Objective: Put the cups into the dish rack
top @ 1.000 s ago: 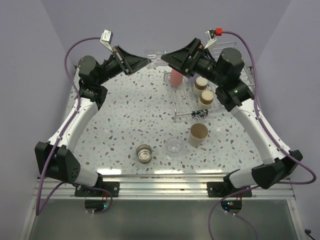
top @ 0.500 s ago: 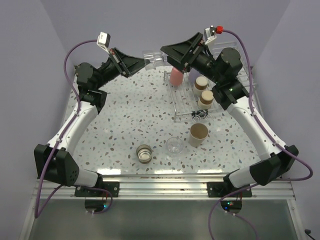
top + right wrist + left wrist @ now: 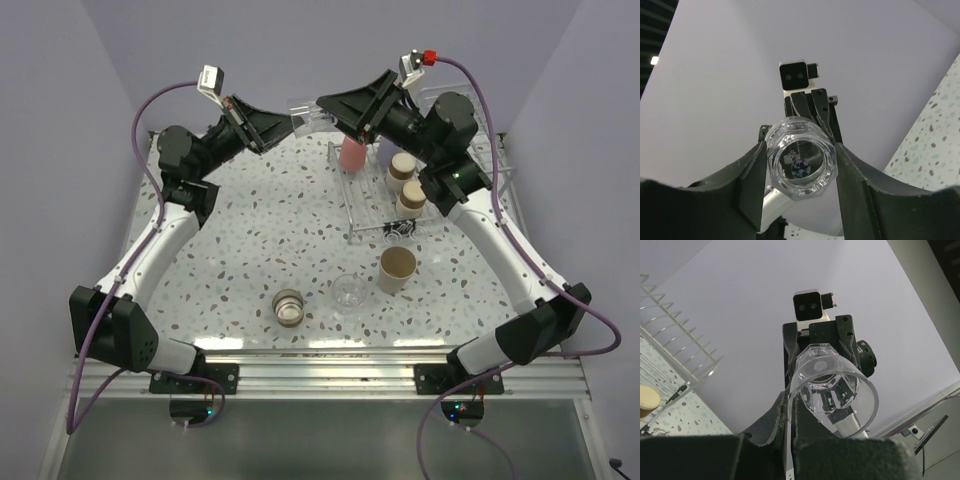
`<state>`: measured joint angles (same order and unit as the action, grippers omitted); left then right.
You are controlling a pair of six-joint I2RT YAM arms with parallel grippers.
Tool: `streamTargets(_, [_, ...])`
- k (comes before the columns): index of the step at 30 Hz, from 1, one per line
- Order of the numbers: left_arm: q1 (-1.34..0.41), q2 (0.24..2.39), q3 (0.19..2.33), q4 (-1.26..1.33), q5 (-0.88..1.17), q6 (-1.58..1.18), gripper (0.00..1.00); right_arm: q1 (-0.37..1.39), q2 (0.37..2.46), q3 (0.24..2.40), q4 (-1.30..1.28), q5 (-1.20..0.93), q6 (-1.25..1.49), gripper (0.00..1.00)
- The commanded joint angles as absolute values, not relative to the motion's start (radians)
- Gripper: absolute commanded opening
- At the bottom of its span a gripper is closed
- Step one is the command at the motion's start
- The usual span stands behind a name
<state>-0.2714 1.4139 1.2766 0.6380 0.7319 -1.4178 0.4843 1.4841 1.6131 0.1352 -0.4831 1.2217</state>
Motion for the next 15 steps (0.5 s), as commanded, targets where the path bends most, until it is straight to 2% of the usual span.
streamTargets(1, [-0.293, 1.414, 1.273, 0.670, 0.680, -1.402, 0.00, 0.491, 1.486, 1.667, 0.152, -0.528, 1.209, 0.46])
streamTargets(6, [-0.298, 1.416, 1.270, 0.650, 0.675, -1.394, 0.00, 0.489, 1.491, 1.667, 0.140, -0.520, 1.203, 0.13])
streamTargets(7, [-0.298, 1.416, 1.269, 0.631, 0.676, -1.390, 0.00, 0.489, 1.493, 1.672, 0.127, -0.517, 1.201, 0.03])
streamTargets(8, [-0.293, 1.410, 1.266, 0.620, 0.680, -1.385, 0.03, 0.491, 1.493, 1.674, 0.117, -0.506, 1.197, 0.00])
streamTargets(10, [-0.288, 1.404, 1.240, 0.614, 0.686, -1.376, 0.18, 0.489, 1.496, 1.684, 0.098, -0.503, 1.184, 0.00])
streamTargets(13, [-0.269, 1.370, 1.177, 0.621, 0.703, -1.384, 0.34, 0.483, 1.503, 1.715, 0.049, -0.503, 1.152, 0.00])
streamTargets(15, [-0.240, 1.353, 1.141, 0.620, 0.724, -1.385, 0.42, 0.466, 1.503, 1.730, 0.023, -0.492, 1.123, 0.00])
